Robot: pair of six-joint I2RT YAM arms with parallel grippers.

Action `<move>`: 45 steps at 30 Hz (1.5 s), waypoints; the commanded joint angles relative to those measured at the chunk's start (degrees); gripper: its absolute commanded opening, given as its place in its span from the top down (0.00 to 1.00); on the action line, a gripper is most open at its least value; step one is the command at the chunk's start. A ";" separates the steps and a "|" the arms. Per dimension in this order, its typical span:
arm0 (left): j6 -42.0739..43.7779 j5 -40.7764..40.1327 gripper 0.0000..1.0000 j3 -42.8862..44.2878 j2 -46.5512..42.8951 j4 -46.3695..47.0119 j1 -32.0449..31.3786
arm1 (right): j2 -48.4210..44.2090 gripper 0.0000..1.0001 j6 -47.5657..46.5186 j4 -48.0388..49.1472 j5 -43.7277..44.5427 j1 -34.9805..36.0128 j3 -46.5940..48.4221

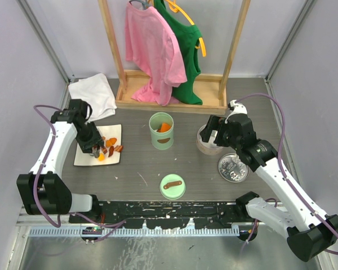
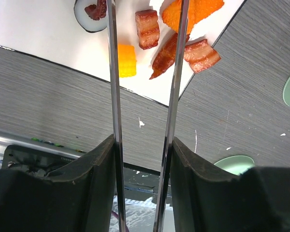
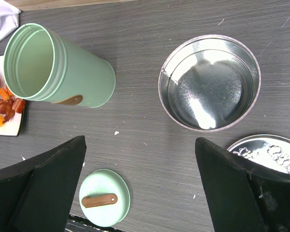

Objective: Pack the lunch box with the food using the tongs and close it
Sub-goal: Pick up the fake food from the plate.

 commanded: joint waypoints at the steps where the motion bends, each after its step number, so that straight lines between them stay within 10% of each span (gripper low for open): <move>1: 1.49 2.55 0.56 1.05 -0.38 0.78 0.32 | -0.46 0.00 -0.32 2.43 0.39 -0.19 0.96; 45: 2.21 0.98 0.62 2.98 2.22 0.92 0.46 | 0.37 0.00 -0.01 3.61 -0.75 -0.24 0.44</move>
